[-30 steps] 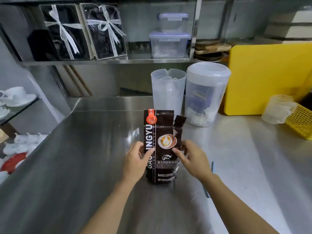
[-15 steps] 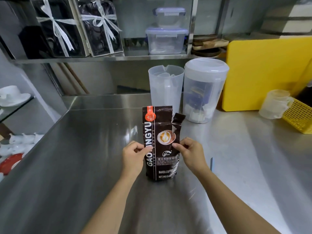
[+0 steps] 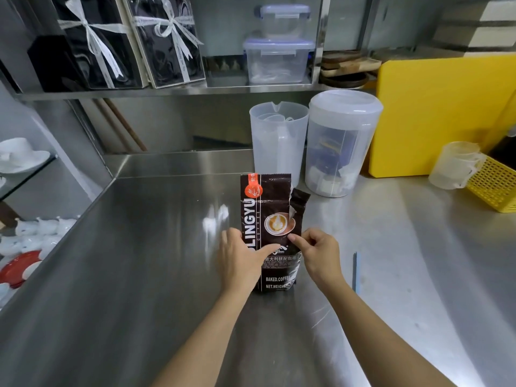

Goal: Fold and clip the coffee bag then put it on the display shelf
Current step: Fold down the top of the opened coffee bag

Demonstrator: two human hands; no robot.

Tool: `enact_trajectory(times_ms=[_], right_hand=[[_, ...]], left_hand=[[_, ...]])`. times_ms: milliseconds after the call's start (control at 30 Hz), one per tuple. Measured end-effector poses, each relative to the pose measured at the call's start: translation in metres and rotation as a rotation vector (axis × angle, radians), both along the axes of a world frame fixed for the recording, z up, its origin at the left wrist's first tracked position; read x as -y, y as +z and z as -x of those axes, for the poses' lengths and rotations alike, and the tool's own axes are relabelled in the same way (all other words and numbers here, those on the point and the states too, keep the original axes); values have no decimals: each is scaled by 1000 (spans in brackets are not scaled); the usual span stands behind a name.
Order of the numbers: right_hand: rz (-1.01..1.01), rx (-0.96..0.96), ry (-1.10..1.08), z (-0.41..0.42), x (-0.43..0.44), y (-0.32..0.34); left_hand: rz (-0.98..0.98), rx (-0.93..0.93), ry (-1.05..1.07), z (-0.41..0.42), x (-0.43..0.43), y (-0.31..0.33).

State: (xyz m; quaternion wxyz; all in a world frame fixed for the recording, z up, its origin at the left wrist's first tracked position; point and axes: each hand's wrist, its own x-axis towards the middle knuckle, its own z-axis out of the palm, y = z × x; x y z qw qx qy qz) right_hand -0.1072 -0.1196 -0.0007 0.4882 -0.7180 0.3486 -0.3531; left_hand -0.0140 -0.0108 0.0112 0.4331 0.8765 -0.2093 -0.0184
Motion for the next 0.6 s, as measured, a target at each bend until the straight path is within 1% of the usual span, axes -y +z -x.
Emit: enact_trajectory(times_ms=[67,100,200,300,367,467,533,600], right_hand=[[5,12,-1,2,-1,-1],[9,11,2,4,-1,-1],[-3,-9,30,8,1,-1],[-116,12,62,13,4,0],[-181,31,92,16,7,3],[-223,49,160,16,10,11],[-237,62,200,15,11,16],[-257,66,221,15,12,19]], left_hand=[[-29,44,50,5,2,1],[-13,30,65,6,4,1],[160,-126,68,4,5,0],[278,-236,-19,-2,1,2],[284,-314,-119,-13,-5,9],[298,-376,-241,-27,-14,26],[348,-355,-281,-32,-17,34],[374,-296,-306,-35,-16,40]])
